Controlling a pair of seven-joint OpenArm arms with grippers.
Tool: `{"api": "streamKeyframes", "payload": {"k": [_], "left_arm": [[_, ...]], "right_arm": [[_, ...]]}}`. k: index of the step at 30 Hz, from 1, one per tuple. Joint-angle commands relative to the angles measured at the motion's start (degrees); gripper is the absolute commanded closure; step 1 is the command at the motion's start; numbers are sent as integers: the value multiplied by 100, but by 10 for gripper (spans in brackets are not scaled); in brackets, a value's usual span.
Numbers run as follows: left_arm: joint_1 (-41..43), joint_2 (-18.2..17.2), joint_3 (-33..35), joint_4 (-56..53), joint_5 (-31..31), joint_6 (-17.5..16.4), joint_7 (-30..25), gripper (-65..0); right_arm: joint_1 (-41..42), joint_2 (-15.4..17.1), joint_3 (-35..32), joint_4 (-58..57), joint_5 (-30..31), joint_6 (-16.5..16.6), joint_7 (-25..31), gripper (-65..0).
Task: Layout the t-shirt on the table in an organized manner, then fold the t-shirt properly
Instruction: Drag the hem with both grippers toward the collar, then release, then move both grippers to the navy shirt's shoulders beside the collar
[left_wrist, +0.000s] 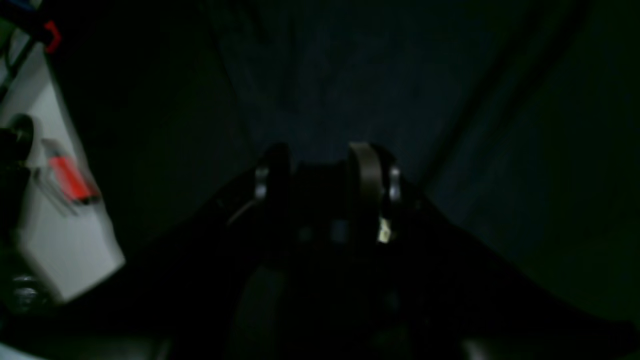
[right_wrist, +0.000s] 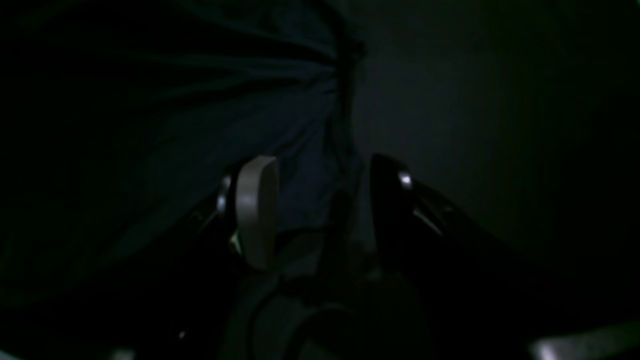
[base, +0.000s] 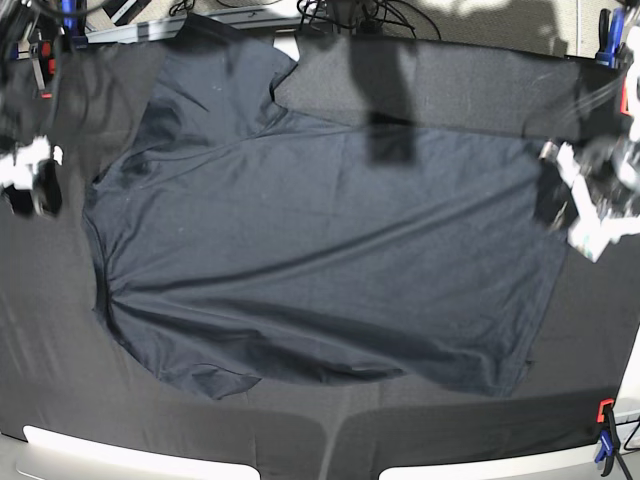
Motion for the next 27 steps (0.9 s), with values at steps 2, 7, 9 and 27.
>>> {"api": "streamKeyframes", "payload": {"k": [2, 7, 9, 27], "left_arm": [[299, -306, -39, 190, 313, 116, -387, -174], [1123, -780, -37, 210, 640, 179, -603, -174], [1414, -944, -37, 210, 758, 177, -745, -174], [1943, -1318, 946, -299, 2830, 664, -1755, -283]], "right_arm": [[-234, -114, 162, 415, 118, 47, 127, -288], [-846, -535, 192, 968, 122, 47, 131, -288], [-994, -623, 192, 1045, 245, 47, 127, -288], [-1113, -151, 192, 1049, 1545, 47, -542, -288]]}}
